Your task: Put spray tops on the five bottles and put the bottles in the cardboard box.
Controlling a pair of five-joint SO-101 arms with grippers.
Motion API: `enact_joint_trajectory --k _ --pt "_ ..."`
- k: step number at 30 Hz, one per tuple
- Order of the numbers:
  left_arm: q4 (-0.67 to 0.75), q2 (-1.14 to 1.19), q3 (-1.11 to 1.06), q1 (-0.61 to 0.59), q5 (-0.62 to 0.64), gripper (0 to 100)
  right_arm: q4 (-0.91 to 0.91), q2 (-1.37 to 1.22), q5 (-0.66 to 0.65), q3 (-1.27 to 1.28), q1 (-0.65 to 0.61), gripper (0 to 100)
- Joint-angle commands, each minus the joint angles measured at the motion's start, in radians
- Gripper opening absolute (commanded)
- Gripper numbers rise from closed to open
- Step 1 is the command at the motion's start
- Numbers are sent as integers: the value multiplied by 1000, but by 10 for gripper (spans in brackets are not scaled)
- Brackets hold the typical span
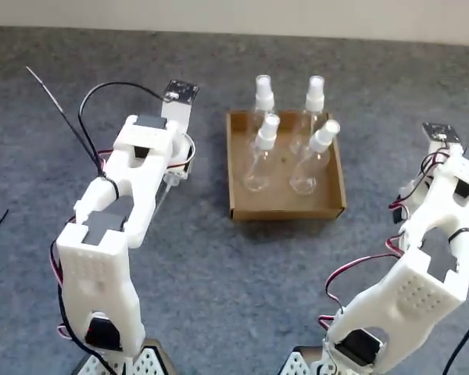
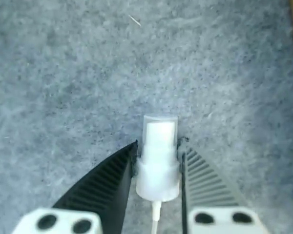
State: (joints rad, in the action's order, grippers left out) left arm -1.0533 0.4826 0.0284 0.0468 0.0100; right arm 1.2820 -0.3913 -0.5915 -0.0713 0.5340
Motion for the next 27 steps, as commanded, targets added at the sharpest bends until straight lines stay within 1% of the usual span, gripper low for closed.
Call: enact_joint_trajectory --k 1,4,11,14,17,20,23,27 --pt "-9 -51 -2 -18 -9 69 -8 18 -3 -59 -4 66" --pt "-9 -51 -2 -19 -9 69 -13 10 -60 -53 -10 67" --pt "-15 -74 21 -21 -9 67 -2 58 -63 -85 16 60" --pt "-32 -137 42 -21 -8 67 -2 170 12 -140 -2 39" --pt "-83 -225 59 -21 -8 67 -2 303 63 -150 -50 27" --pt "-129 -338 61 -22 -9 67 1 443 77 -139 -120 26" --pt "-183 -479 53 -22 -11 67 5 584 130 -56 -180 26" --pt "-245 -691 53 -18 -9 67 -1 800 181 88 -312 26"
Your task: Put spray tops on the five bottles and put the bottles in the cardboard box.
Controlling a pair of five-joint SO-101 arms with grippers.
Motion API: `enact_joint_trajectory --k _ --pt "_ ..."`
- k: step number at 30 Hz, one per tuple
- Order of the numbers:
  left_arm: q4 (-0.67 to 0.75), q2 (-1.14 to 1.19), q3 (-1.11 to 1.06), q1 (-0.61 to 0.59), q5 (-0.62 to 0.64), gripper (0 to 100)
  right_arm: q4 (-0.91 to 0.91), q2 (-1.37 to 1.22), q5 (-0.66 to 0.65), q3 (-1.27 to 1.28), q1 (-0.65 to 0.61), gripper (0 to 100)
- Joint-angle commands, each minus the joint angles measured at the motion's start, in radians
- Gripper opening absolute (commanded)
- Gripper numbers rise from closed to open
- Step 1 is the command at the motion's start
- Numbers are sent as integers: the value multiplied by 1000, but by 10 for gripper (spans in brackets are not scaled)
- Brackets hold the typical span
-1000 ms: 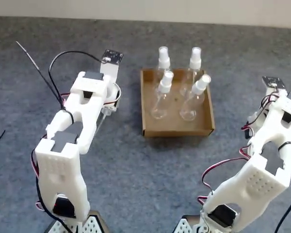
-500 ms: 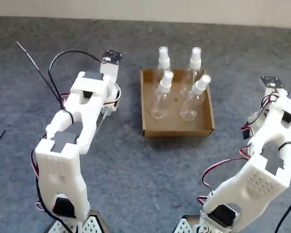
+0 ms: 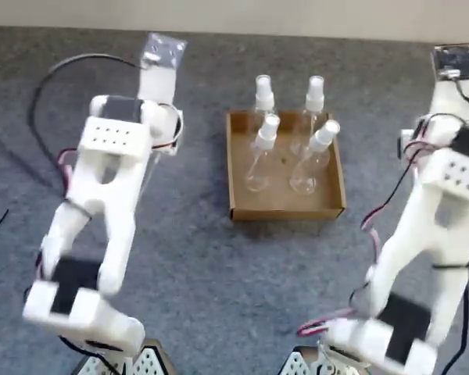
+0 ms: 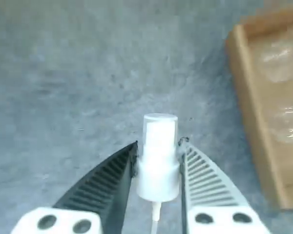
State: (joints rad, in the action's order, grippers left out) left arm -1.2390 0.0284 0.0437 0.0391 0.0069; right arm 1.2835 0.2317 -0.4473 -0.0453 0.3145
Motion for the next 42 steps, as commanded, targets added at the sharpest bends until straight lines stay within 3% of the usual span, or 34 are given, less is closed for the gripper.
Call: enact_joint_trajectory --k 1,6,10,15,17,20,27,30,33,42 --pt "-68 -295 38 -8 -3 67 -13 237 49 105 -143 26" --pt "-86 -572 36 -7 6 66 -140 565 138 389 -395 9" --pt "-80 -743 41 -2 87 66 -278 788 193 659 -627 8" --pt "29 -863 35 139 137 66 -383 885 313 920 -823 5" --pt "95 -872 35 211 155 66 -412 894 350 957 -849 5" --pt "187 -872 36 302 169 66 -410 912 305 966 -855 5" --pt "385 -869 -42 418 170 66 -460 1030 333 1096 -888 5" --pt "479 -869 -120 429 170 66 -590 1127 422 1193 -901 5" --pt "509 -869 -173 429 170 66 -671 1244 419 1305 -901 5" --pt "611 -868 -242 429 209 66 -668 1504 420 1443 -905 5"
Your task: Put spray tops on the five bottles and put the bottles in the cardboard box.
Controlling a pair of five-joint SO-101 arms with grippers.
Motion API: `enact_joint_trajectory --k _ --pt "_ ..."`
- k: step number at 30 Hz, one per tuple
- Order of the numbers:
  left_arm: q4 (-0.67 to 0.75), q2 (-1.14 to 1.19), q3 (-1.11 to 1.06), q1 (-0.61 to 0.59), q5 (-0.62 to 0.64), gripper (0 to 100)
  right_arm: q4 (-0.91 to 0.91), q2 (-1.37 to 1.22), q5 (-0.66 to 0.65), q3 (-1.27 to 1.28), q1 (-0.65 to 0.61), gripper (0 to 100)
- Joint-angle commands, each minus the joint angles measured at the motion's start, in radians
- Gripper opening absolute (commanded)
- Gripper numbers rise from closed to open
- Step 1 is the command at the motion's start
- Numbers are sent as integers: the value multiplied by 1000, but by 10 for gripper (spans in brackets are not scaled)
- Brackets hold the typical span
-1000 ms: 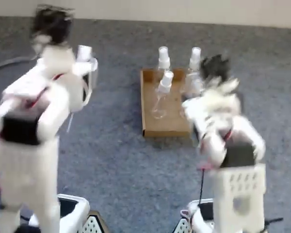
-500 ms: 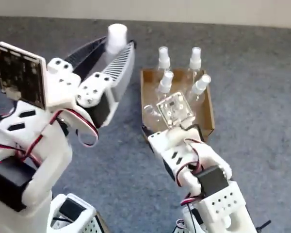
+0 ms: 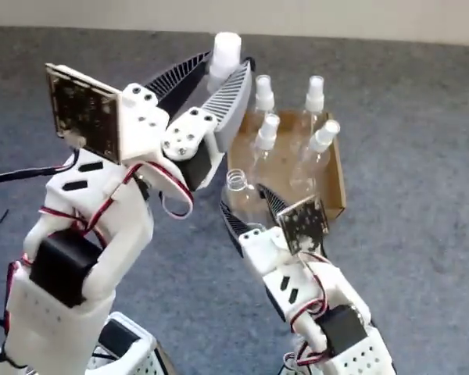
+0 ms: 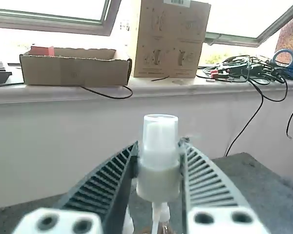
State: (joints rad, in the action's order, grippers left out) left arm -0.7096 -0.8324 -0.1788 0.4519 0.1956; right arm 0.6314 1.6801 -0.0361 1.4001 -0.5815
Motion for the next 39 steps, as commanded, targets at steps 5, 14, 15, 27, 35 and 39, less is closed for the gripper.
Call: enact_joint_trajectory --k 5,14,15,27,35,39 --pt "118 45 -62 18 25 66 25 101 8 1 -8 5" --pt "110 102 -61 128 21 66 25 104 8 1 -4 5" --pt "110 99 -62 130 21 66 25 105 8 1 -4 5" --pt "110 96 -186 74 18 66 27 111 12 -4 -2 5" --pt "2 -64 -340 85 18 66 25 111 14 -7 18 5" --pt "2 -176 -440 84 18 69 24 111 14 -7 33 5"
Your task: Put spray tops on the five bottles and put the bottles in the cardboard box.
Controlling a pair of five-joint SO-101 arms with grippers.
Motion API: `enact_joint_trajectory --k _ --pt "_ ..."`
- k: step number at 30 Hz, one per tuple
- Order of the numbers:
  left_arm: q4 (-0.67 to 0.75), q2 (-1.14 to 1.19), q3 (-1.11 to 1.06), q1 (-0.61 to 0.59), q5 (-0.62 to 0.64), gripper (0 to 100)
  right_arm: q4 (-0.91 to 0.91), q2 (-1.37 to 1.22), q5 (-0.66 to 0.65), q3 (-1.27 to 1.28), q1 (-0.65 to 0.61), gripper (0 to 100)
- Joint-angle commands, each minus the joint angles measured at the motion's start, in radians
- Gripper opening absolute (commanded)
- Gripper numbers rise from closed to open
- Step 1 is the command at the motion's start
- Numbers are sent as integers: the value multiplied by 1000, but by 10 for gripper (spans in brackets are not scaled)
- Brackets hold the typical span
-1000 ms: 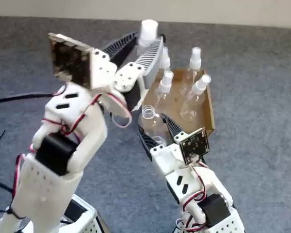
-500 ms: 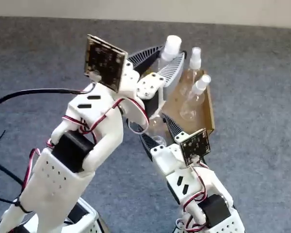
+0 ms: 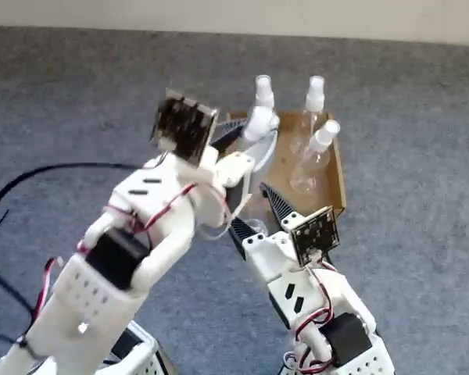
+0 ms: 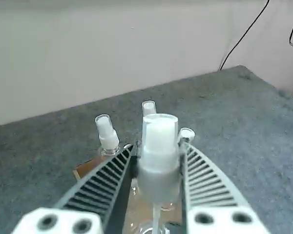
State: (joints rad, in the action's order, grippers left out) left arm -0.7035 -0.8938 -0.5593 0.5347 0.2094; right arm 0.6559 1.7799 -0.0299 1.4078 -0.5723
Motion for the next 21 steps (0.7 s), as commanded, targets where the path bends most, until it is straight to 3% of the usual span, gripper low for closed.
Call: enact_joint_trajectory --k 1,6,12,17,21 --pt "-5 -128 -82 1 5 70 -1 12 8 -15 22 5" --pt "-9 -150 -128 1 5 75 -1 12 8 -13 25 5" --pt "-138 -145 -65 2 5 216 -1 12 8 -12 25 5" --pt "-224 -150 42 1 -91 197 -1 12 8 -12 25 5" --pt "-222 -142 116 -47 -153 123 1 12 8 -12 25 5"
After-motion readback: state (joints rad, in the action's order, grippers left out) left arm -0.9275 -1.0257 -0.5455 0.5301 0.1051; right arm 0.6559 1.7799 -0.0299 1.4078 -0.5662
